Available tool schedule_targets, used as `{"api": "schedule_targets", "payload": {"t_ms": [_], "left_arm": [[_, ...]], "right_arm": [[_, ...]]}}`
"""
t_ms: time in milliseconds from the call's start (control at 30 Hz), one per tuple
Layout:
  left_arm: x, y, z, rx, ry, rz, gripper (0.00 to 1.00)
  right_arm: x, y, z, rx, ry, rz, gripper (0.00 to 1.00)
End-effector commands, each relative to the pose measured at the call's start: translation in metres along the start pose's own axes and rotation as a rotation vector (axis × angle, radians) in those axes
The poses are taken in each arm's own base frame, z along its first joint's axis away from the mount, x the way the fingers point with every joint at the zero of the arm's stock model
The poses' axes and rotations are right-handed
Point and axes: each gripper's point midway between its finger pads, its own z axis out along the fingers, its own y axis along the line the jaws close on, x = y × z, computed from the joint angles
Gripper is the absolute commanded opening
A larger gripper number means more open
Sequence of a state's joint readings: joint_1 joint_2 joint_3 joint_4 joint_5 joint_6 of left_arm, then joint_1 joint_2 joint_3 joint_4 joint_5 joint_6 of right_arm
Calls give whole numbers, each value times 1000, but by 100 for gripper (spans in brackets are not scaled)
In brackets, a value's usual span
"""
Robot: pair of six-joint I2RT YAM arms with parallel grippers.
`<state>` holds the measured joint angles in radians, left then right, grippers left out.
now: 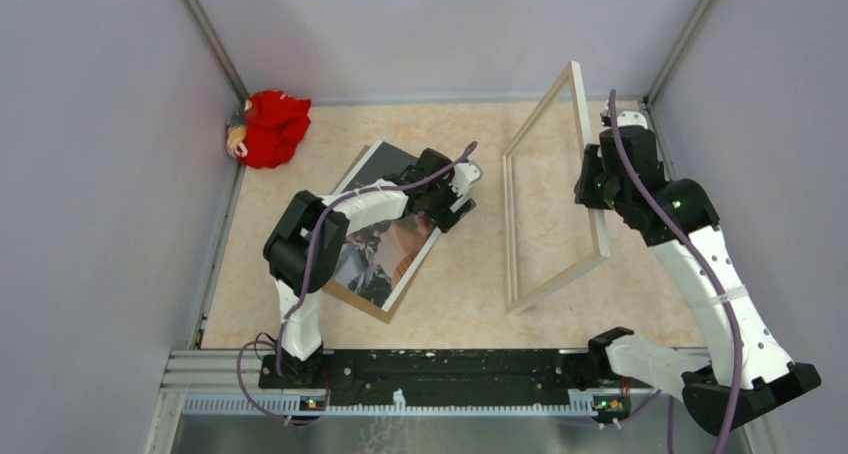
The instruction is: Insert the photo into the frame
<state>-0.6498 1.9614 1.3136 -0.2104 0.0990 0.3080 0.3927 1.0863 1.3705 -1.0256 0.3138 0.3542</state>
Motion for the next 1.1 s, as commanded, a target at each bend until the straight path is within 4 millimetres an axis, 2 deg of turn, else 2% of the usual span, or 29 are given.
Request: {"api": "schedule_targets", "payload": {"t_ms": [0, 100, 233, 500, 667, 867, 967, 1067], "left_arm": [[-42, 0, -34, 8, -129, -11, 99], [-42, 4, -37, -19, -129, -1, 99], [-31, 15, -31, -84, -101, 24, 99], [-31, 20, -31, -110, -99, 30, 99], [-33, 33, -40, -142, -105, 34, 99], [-35, 58, -57, -166, -128, 9, 99], [-25, 75, -60, -181, -109, -4, 99], [-7, 79, -56, -180, -71, 7, 99]], "right_arm": [[71, -23, 58, 162, 236, -136, 18], [81, -26, 64, 182, 269, -160, 18], [84, -34, 68, 226, 278, -183, 17], [90, -32, 74, 211, 295, -202, 15], [97, -28, 86, 195, 308, -217, 14], [122, -42, 111, 301, 352, -230, 12], [128, -52, 119, 378, 368, -244, 12], [127, -61, 121, 438, 360, -266, 13]]}}
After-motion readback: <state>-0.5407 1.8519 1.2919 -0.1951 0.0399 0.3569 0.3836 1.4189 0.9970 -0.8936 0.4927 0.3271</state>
